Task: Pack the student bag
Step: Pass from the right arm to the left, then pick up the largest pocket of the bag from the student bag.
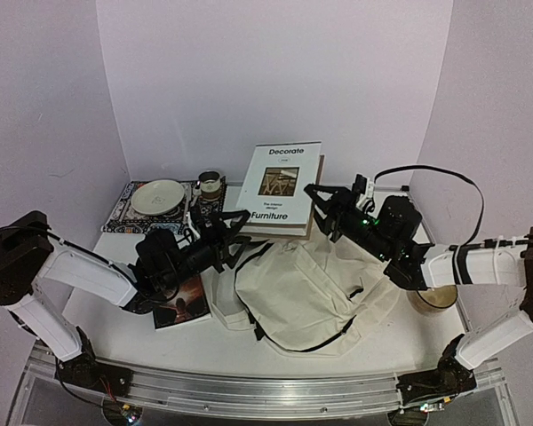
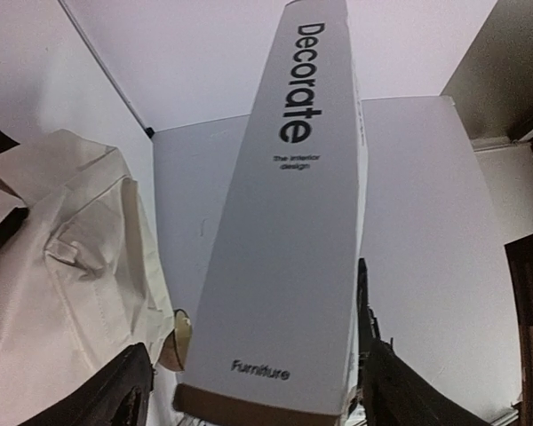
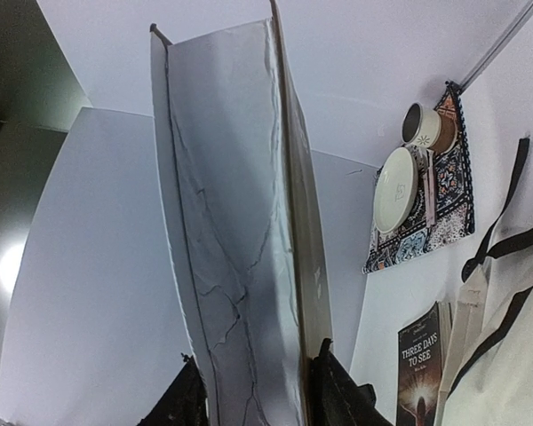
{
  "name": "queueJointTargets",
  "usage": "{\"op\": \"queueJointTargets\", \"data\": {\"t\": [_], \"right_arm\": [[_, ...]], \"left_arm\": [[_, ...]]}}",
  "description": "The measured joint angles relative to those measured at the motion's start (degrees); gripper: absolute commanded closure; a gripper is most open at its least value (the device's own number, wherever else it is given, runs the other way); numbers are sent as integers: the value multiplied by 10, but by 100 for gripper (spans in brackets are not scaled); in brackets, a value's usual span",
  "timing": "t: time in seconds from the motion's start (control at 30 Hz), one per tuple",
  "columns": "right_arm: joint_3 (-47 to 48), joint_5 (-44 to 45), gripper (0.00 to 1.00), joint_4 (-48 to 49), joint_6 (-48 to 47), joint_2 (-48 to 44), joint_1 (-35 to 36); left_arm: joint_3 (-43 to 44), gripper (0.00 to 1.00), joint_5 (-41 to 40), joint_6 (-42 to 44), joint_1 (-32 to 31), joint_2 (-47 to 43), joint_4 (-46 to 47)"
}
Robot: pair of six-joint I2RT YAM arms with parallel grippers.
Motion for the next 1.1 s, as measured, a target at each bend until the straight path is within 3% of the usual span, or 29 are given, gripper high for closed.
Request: {"op": "queueJointTargets", "data": {"t": [0.3,0.5,0.63,0.83,1.1], "right_arm": [[-3,1,59,17,13,0,0],[-9,2,52,27,15,0,0],[-20,0,39,29,9,1,0],[-31,-1,29,0,-22,0,0],[9,-35,23,-214,-134,-17,0]], "left_arm": [[30,54,-10,-2,-3,41,81],[31,67,-22,-2,-3,44,101],[18,68,-35,3,-3,43,105],[-25,66,-50,19,6,24,105],[-80,66,-44,38,71,-30,94]]}}
